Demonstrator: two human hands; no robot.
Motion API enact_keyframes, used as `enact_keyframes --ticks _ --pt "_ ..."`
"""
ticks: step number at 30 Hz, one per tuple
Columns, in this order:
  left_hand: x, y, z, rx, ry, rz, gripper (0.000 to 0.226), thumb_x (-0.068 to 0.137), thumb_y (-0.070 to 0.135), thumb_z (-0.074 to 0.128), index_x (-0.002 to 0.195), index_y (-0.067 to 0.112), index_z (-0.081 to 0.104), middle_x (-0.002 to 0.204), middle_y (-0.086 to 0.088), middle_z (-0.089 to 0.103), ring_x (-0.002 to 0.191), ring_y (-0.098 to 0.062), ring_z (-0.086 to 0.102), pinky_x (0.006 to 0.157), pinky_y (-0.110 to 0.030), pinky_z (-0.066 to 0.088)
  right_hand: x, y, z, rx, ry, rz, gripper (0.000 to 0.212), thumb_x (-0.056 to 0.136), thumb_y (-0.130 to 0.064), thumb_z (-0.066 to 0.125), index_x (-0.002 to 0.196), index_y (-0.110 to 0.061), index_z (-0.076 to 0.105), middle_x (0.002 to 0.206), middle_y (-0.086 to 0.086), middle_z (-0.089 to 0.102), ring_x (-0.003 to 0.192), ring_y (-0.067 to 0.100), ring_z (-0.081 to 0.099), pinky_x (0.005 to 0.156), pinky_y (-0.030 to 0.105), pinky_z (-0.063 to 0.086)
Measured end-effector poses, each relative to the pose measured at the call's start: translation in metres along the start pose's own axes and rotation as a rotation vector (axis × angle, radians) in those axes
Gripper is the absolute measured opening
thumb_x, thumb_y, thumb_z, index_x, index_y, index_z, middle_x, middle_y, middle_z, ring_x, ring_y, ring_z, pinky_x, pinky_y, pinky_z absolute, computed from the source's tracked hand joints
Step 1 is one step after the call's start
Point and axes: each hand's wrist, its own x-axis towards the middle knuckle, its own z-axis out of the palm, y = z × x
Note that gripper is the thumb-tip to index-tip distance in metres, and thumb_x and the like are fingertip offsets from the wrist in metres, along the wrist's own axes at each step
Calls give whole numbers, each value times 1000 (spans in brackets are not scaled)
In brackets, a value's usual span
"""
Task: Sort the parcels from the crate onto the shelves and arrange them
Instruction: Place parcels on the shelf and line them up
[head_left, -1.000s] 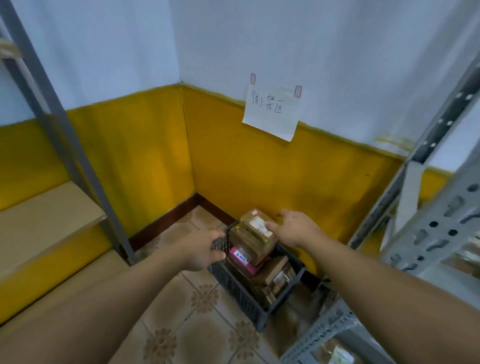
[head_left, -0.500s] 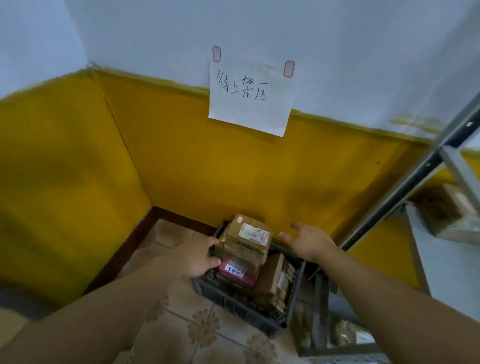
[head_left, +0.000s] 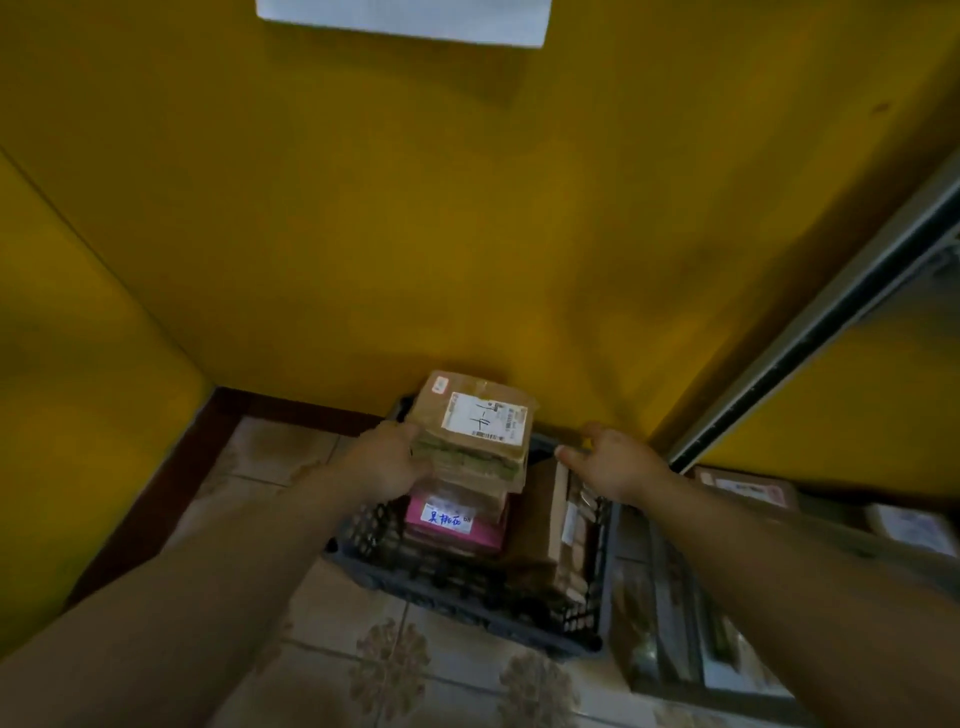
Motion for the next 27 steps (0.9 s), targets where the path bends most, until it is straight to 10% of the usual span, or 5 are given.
enact_keyframes --ticks 5,11,16,22,27 --pt "116 -58 52 -31 184 -27 75 73 74 46 138 35 44 128 -1 54 117 -27 56 93 -42 52 83 26 70 56 67 -40 57 99 -56 46 138 -16 48 114 9 61 93 24 56 67 31 43" --pt "163 -59 86 -342 392 -49 65 92 56 49 149 29 34 147 -4 45 129 -29 47 105 -41 40 155 40 134 301 172 -74 66 102 -59 31 149 -13 37 146 14 50 129 33 49 98 37 41" --pt "166 -69 110 -589 484 18 70 93 15 60 153 22 23 132 9 44 118 -14 46 90 -24 37 185 33 155 772 109 -89 59 98 -62 41 140 -22 49 132 0 60 108 20 57 90 33 41" --pt "139 -91 103 -580 328 -69 128 59 34 88 150 44 -2 145 -2 42 127 -27 47 107 -49 40 178 20 146 848 -78 -123 37 101 -39 54 137 -36 49 113 -7 68 98 21 65 74 42 57" --pt "132 -73 103 -545 474 -45 99 75 31 82 151 24 18 147 -7 26 135 -28 33 111 -41 34 178 -10 131 826 259 -250 61 95 -24 64 151 -22 39 135 2 60 109 20 61 89 33 53"
